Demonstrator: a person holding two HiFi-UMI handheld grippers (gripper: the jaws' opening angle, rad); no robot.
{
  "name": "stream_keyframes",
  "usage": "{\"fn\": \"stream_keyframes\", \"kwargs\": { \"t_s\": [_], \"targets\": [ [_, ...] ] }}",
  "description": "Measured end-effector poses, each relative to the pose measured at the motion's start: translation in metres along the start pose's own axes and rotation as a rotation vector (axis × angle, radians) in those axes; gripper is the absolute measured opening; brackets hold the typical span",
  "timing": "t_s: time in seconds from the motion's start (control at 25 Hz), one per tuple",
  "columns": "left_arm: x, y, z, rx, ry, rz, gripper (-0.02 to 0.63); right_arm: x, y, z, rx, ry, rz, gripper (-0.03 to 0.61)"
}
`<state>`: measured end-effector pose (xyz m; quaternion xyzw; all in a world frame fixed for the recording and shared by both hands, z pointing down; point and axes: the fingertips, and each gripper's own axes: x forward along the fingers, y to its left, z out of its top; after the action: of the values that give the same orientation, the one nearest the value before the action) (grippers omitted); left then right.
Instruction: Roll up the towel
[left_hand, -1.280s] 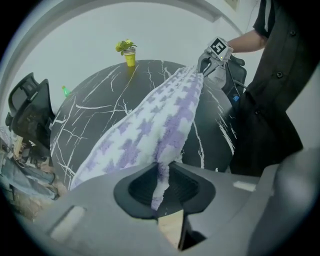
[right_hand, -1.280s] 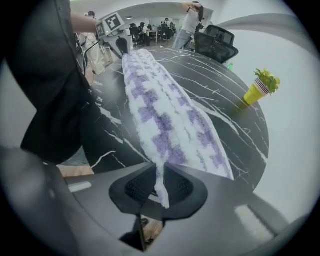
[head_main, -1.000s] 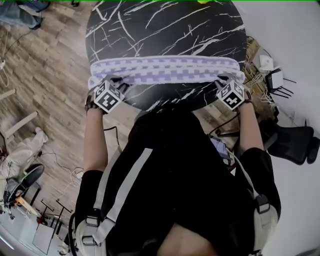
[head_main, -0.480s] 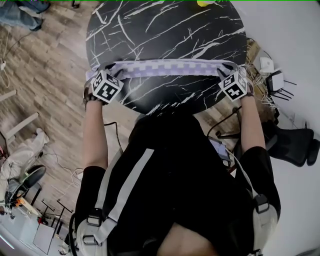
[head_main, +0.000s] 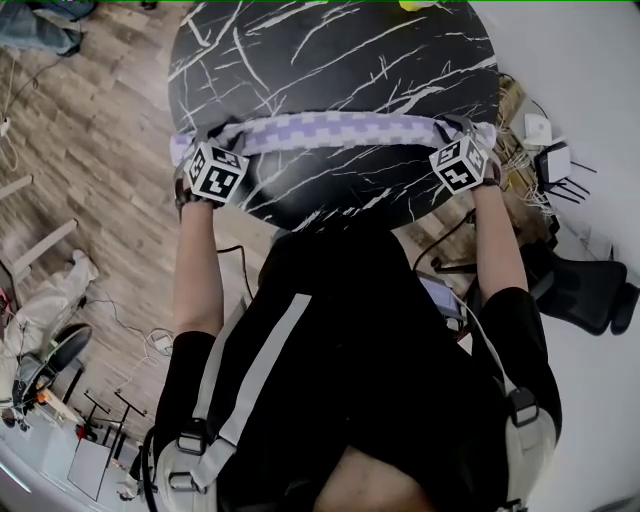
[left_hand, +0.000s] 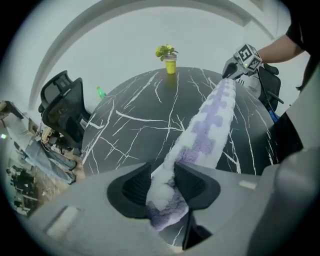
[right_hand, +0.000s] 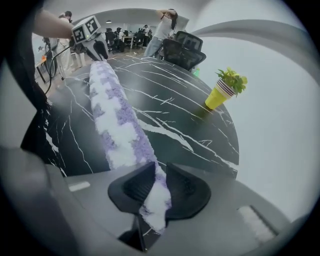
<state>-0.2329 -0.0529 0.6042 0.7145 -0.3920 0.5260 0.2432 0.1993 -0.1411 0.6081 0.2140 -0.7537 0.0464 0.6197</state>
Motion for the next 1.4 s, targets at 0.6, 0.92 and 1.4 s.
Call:
{"fn": "stream_keyframes", "kwargs": {
  "t_s": [0.6,0.92,1.4],
  "targets": [
    [-0.035,0.011,0.017,-0.111,-0.276,0.065,0.180,-0.034,-0.015,0.021,0.258,-0.186,-0.116,0.057],
    [-0.070,-0.005,0.006,-0.226,-0.289,0.184,0.169,-0.080,0.013,0.043,0.280,-0.325,-0.208,0.057],
    [-0.034,0.024,-0.036,-0.399,-0.164,0.213,0.222,-0.040,-0.014,-0.038,0.825,-0.219,-0.199,0.097]
  ]
}}
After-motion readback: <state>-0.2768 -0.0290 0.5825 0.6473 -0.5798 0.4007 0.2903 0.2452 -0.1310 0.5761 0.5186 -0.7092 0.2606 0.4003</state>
